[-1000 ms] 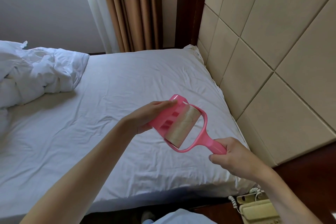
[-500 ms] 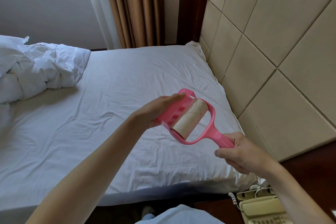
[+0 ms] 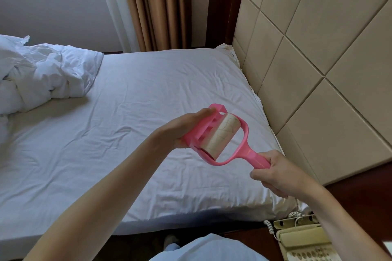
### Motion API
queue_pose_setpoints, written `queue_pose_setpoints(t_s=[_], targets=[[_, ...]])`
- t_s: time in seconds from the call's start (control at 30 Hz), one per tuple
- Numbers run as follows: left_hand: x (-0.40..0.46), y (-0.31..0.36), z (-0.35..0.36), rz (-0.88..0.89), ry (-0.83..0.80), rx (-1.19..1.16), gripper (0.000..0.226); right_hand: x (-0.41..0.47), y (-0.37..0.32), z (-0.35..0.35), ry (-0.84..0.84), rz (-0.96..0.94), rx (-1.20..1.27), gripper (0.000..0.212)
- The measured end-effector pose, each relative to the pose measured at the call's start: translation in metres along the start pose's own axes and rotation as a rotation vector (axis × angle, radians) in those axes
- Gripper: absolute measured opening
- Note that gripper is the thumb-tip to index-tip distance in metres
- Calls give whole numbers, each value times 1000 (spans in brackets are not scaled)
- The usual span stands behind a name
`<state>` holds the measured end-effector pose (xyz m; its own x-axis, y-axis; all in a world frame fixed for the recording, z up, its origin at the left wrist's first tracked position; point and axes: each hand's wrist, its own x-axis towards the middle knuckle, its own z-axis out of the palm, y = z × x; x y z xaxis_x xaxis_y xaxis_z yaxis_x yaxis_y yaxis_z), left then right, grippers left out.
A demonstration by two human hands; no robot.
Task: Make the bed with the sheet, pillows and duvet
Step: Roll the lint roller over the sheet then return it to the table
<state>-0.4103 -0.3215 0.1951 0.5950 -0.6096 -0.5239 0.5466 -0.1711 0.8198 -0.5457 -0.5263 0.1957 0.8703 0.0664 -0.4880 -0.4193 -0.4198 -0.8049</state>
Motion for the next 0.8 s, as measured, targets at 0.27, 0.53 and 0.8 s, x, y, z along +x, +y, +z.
queue_pose_setpoints(t_s=[0.27, 0.53, 0.8], targets=[[-3, -3, -3, 43, 52, 109, 41, 3, -1, 4, -34, -7, 15, 28], [-13, -3, -4, 88, -5, 77, 32, 3, 1, 16, 21, -25, 0, 33], [-18, -16, -9, 258, -109, -7, 37, -2, 10, 26, 199, -205, -237, 39]])
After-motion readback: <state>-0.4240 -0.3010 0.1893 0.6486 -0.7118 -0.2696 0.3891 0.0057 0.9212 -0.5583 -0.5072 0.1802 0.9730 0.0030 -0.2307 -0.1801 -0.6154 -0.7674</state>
